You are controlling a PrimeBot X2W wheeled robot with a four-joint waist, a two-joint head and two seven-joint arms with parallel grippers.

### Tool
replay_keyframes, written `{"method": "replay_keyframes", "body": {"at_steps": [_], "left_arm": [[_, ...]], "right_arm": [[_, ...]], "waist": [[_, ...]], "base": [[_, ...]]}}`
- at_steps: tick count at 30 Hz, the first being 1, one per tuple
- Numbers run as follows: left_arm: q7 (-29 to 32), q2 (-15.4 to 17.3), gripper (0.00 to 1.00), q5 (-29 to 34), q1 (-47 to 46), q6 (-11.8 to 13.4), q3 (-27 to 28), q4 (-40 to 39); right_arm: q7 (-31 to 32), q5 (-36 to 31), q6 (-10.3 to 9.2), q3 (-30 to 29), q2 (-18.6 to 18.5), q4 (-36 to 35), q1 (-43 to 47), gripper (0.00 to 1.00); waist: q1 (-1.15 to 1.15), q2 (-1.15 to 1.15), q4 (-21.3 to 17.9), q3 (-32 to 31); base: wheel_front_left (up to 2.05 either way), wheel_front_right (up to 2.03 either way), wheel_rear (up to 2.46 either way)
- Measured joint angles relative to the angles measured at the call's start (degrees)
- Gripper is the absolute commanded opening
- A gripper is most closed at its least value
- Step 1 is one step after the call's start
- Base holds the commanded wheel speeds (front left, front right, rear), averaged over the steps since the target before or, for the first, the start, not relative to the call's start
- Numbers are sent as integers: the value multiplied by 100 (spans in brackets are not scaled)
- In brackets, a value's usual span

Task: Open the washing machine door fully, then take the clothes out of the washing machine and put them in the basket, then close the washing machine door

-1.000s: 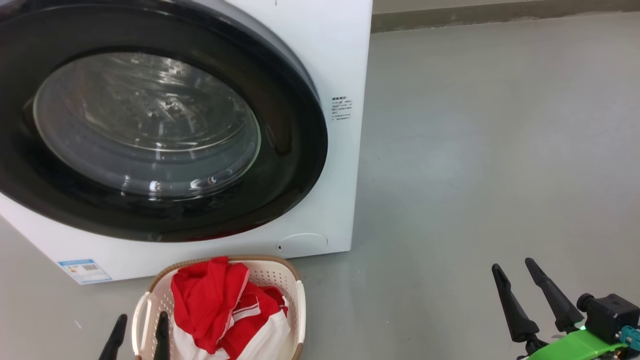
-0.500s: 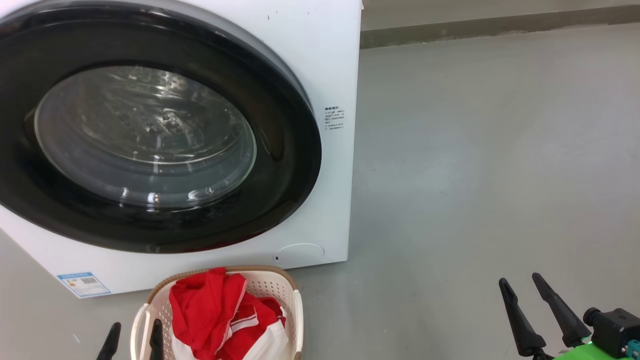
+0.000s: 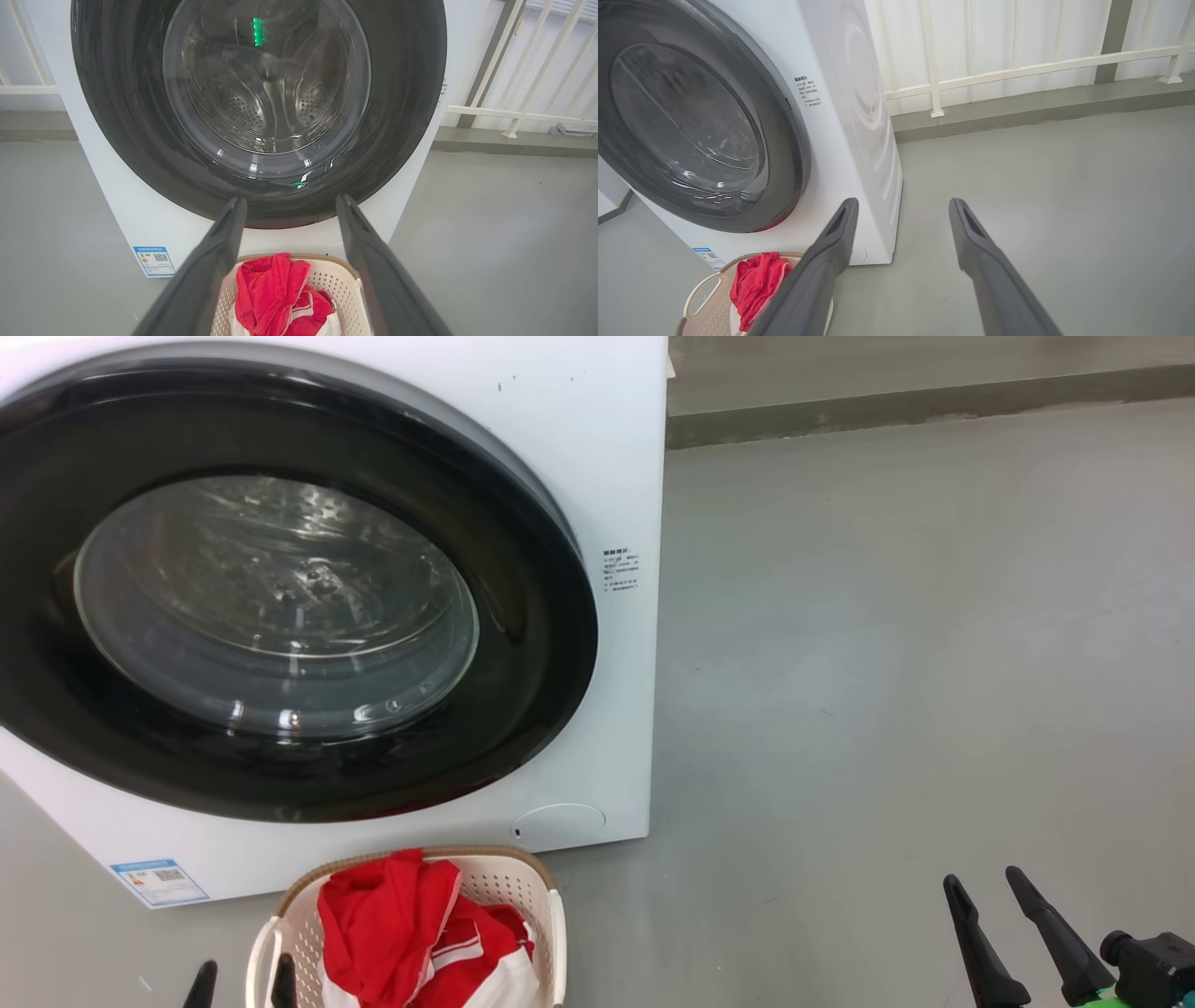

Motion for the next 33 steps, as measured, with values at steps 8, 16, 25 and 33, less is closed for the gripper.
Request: {"method": "replay_keyframes", "body": {"at_steps": [8, 16, 25, 33], "left_arm": [[0, 0, 100, -55, 39, 0, 13, 3], [0, 0, 100, -102, 40, 0, 7, 0], [11, -12, 0, -101, 37, 7, -25, 57], [86, -127, 0, -211, 37, 8, -75, 402]], "right_arm": [[0, -43, 0, -35, 12, -14, 26, 100], [0, -42, 0, -44, 13, -25, 37, 100], [1, -41, 0, -25, 46, 37, 38, 0], [52, 58, 0, 51, 283, 369, 135, 0]], "waist": [[0, 0, 23, -45], [0, 0, 25, -63], [0, 0, 23, -39], [0, 0, 32, -35]], "base": [[0, 0, 0], [0, 0, 0], [0, 0, 0], [0, 0, 0]]}}
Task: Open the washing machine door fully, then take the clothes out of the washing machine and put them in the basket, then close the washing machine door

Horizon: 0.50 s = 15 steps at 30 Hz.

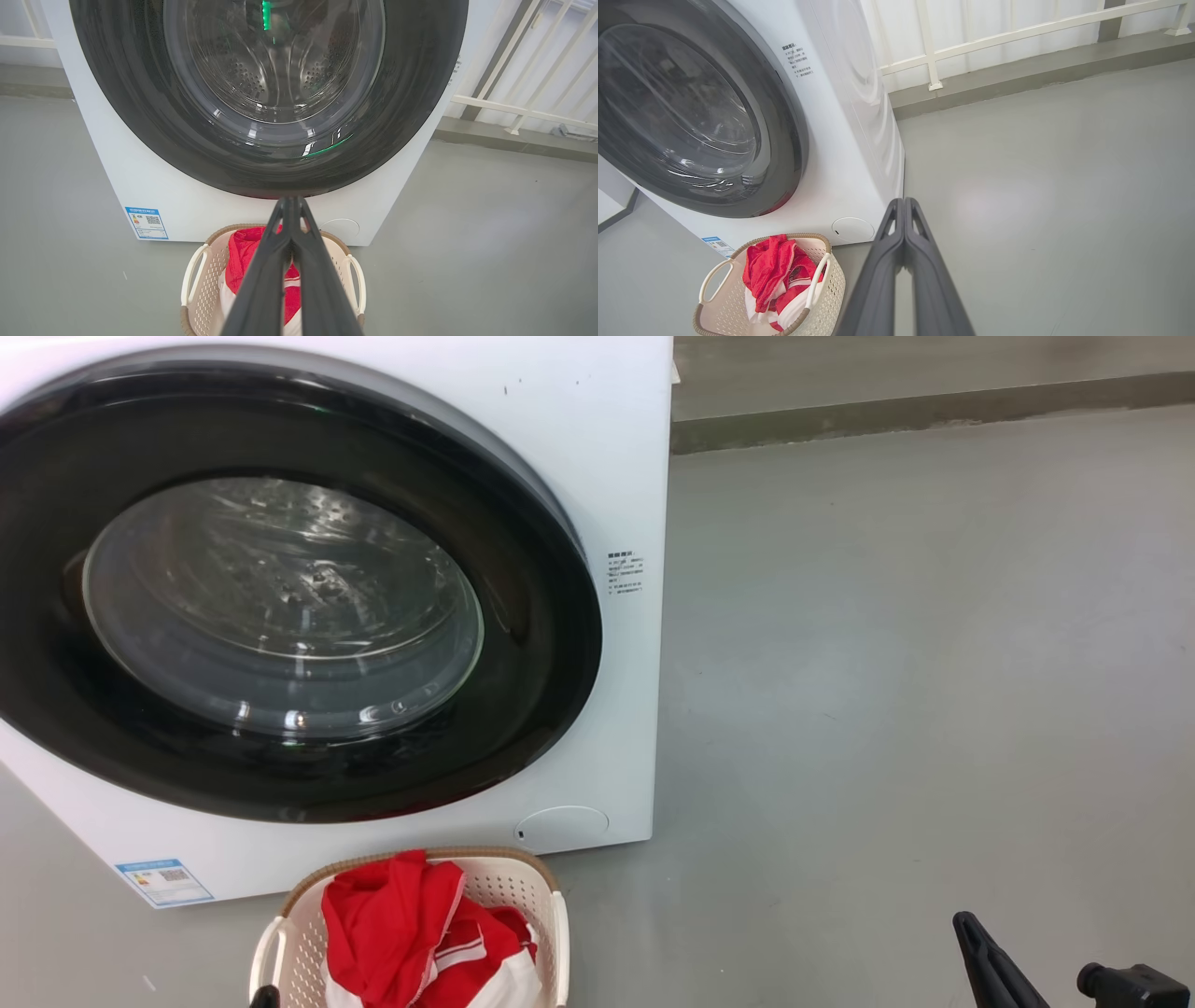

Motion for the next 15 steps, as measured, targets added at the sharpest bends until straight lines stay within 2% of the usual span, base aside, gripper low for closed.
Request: {"method": "replay_keyframes", "body": {"at_steps": [15], "left_arm": [[253, 1, 0, -982, -32, 0, -30, 32]], "right_arm": [[240, 762, 0, -79, 73, -1, -31, 0]], "waist": [[1, 0, 64, 30]], "base": [[0, 0, 0]]}}
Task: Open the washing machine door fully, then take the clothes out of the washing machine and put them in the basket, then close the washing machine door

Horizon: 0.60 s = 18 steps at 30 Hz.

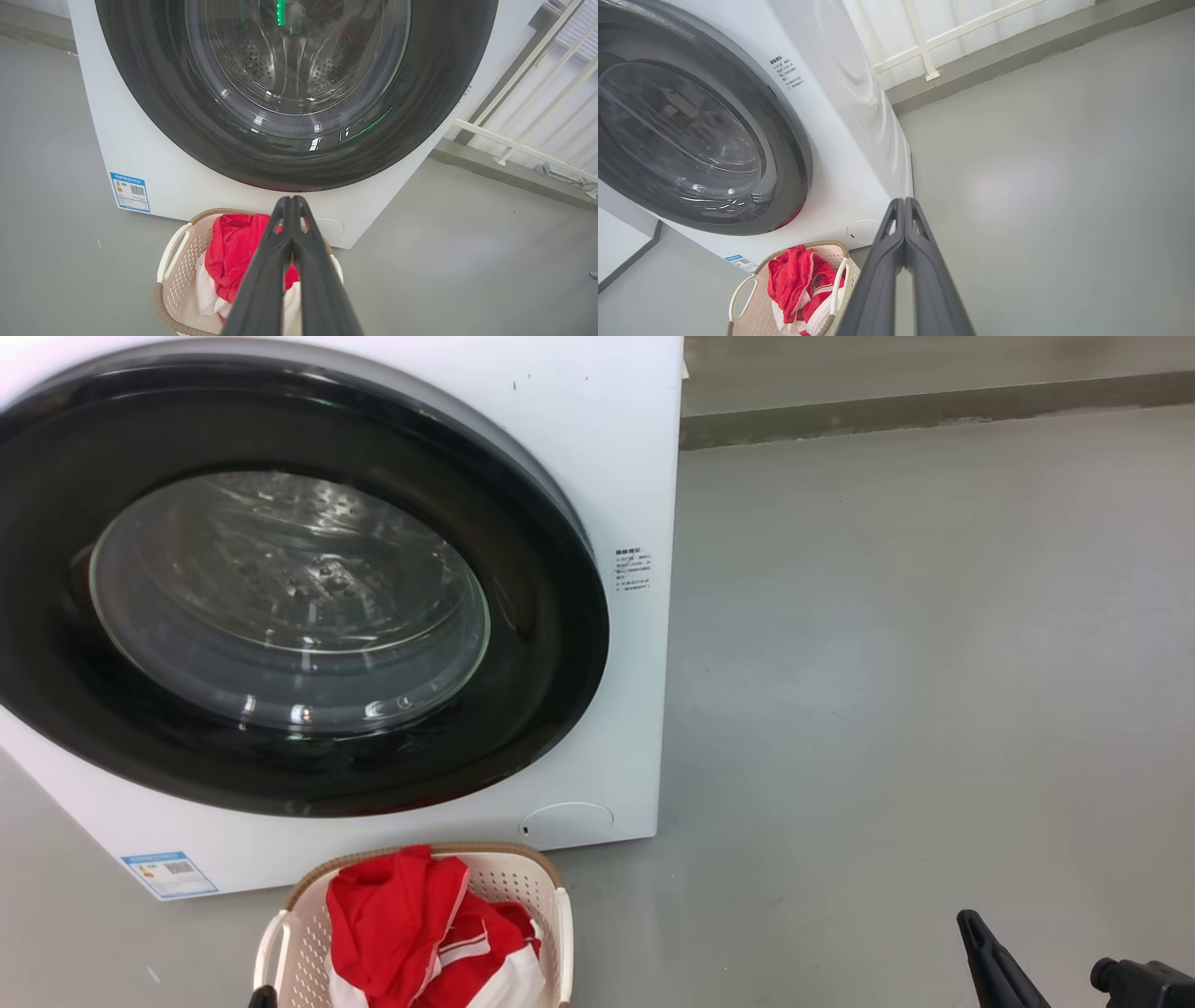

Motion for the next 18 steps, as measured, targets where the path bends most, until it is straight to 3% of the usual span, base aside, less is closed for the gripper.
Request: {"method": "replay_keyframes", "body": {"at_steps": [18], "left_arm": [[259, 4, 0, -1128, -225, 0, -30, 49]], "right_arm": [[287, 879, 0, -172, 94, -1, -148, 0]], "waist": [[0, 0, 71, 33]], "base": [[0, 0, 0]]}}
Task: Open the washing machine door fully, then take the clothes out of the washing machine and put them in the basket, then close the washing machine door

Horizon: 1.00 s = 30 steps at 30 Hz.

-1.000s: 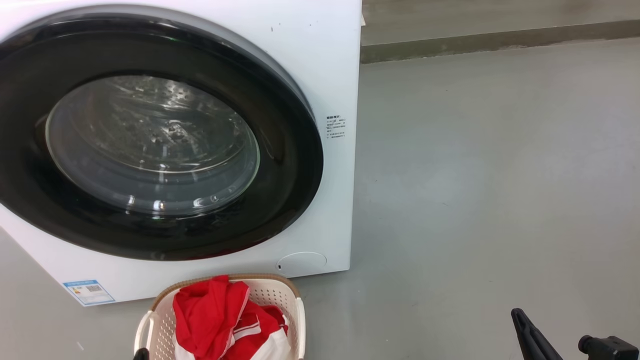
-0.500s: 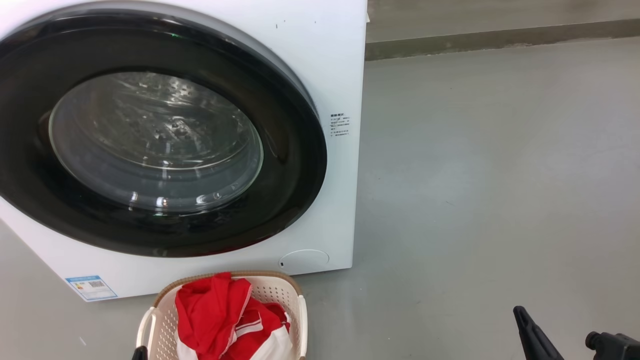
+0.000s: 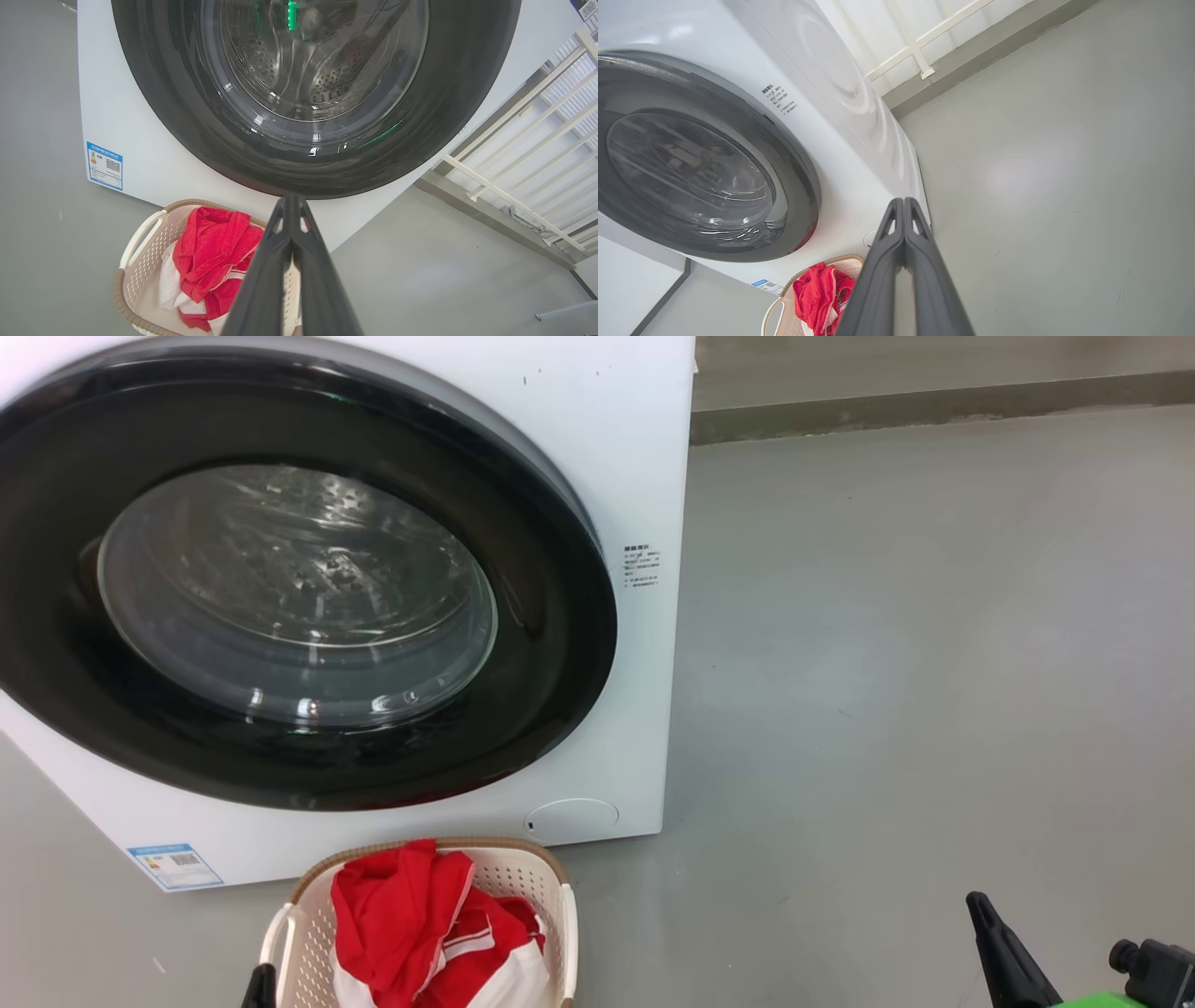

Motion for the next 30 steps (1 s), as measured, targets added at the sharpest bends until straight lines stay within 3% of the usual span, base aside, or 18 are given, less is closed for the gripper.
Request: {"method": "replay_keyframes", "body": {"at_steps": [30], "left_arm": [[517, 12, 0, -1968, -378, 0, -83, 69]], "right_arm": [[492, 1505, -1, -333, 187, -1, -350, 0]], "waist": [[0, 0, 122, 58]], "base": [[0, 0, 0]]}}
